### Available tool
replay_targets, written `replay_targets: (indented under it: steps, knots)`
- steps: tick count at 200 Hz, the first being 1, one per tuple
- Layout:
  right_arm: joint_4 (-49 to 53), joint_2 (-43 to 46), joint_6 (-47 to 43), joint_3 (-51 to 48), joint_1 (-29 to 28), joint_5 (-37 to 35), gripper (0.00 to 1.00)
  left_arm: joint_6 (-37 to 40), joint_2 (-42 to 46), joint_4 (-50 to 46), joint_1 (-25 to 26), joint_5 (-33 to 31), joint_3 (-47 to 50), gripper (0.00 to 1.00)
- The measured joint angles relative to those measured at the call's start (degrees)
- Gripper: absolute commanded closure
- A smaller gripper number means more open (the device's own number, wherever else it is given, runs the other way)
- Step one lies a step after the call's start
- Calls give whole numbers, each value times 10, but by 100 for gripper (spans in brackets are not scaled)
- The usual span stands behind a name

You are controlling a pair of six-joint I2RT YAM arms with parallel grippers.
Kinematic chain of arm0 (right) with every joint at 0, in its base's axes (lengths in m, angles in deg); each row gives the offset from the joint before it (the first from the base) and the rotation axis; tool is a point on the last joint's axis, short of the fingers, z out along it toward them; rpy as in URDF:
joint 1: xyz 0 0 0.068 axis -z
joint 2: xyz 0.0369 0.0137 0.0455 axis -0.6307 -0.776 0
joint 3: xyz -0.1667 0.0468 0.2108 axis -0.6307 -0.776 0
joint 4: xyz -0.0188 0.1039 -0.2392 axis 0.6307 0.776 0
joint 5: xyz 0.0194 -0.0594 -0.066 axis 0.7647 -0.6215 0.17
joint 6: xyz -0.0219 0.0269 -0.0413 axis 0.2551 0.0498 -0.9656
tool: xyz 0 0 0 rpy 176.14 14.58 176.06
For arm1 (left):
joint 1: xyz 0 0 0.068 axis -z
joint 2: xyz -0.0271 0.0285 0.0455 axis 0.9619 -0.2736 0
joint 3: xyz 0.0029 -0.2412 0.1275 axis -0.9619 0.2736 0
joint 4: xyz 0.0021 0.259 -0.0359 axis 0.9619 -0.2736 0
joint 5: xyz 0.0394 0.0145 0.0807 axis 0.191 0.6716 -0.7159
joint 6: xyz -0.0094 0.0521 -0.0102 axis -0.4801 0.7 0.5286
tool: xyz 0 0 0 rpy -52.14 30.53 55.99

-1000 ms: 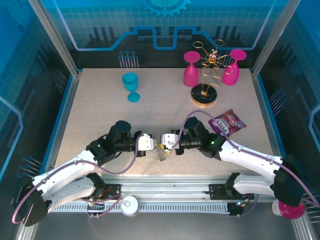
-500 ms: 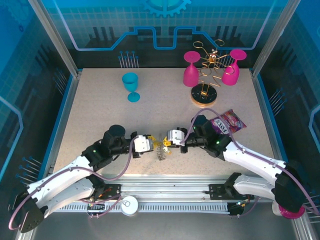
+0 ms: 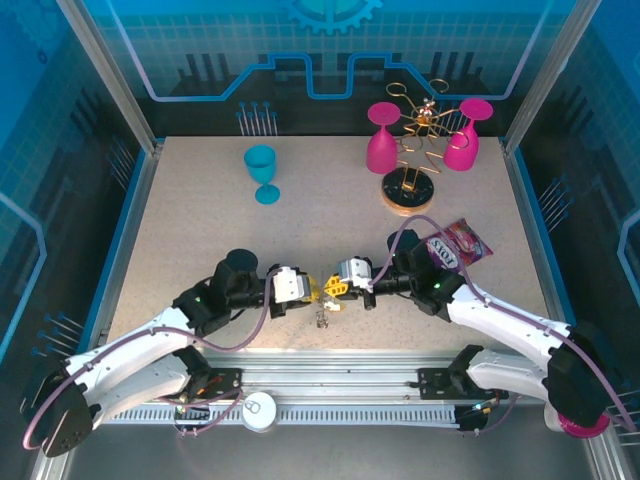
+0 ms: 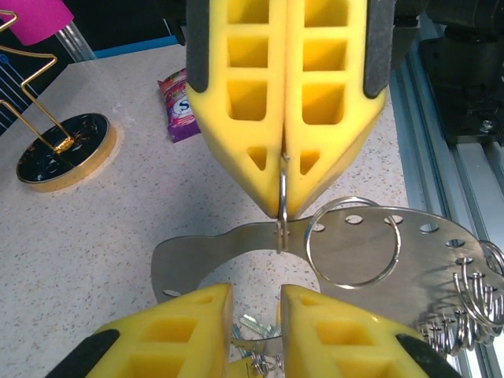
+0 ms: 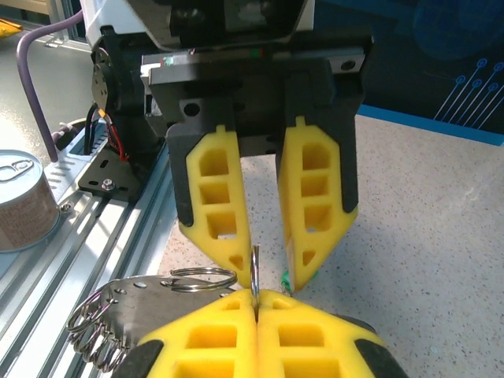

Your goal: Put the keys on the keyring

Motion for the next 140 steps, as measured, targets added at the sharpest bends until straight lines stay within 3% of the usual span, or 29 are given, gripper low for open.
replay_targets:
  steps: [140]
  knots:
    - [-12, -18, 8, 0, -1, 4, 100, -23, -7, 37, 0, 24, 0, 77]
